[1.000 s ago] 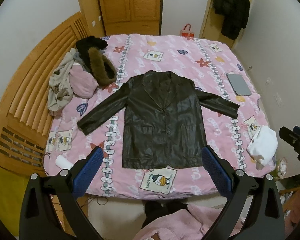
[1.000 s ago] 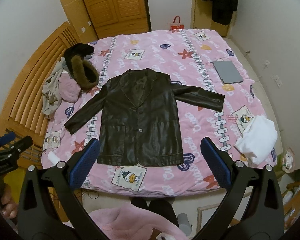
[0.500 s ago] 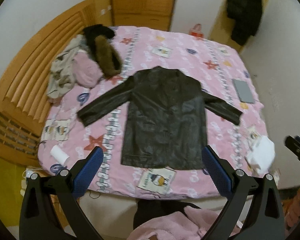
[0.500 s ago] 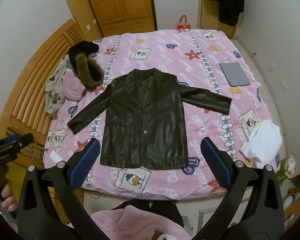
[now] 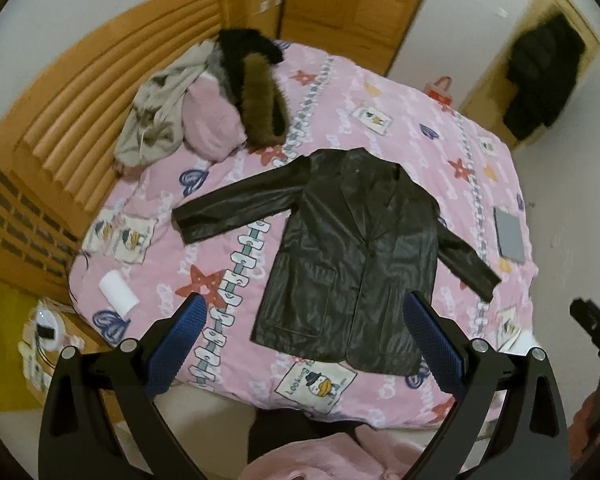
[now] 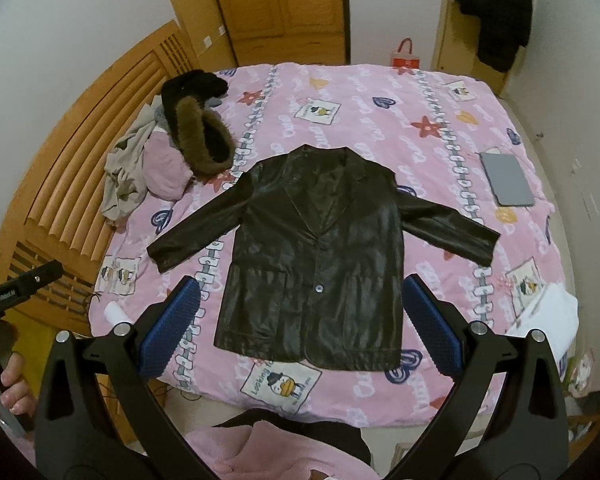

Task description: Fold large clothes

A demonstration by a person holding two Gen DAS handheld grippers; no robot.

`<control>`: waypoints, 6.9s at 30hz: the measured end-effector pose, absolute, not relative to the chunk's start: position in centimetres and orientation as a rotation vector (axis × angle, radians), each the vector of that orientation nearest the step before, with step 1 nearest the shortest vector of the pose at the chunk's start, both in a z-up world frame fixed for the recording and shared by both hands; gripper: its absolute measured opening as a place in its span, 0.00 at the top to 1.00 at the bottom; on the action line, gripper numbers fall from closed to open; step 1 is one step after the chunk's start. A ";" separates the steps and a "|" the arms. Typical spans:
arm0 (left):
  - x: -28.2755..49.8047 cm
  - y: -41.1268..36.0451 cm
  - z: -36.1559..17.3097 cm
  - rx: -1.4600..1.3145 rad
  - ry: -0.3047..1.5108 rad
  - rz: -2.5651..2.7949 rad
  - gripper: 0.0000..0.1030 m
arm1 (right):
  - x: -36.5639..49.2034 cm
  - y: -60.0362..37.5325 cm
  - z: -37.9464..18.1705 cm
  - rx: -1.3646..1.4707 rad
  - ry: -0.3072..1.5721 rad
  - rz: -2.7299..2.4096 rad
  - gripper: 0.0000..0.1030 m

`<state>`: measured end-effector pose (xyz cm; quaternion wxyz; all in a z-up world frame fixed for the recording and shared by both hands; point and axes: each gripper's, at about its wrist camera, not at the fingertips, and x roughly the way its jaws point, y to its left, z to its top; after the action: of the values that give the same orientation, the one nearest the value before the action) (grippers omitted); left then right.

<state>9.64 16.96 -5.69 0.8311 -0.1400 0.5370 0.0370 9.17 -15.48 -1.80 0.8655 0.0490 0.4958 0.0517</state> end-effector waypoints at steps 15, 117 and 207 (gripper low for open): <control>23.9 37.8 -32.9 -0.799 1.383 0.313 0.08 | 25.2 -5.5 -14.2 0.067 1.173 0.156 0.05; 26.6 -8.3 -56.3 0.123 1.350 -0.505 0.62 | 33.9 -28.6 -58.1 0.744 1.137 0.345 0.39; 68.7 -3.2 -61.7 0.360 1.535 0.214 0.43 | 28.5 -33.1 -58.0 0.844 1.190 0.160 0.76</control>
<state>68.69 -3.25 -61.75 0.6999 0.1615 0.6891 0.0961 28.49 -33.11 -57.98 0.7426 0.3850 0.5431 0.0728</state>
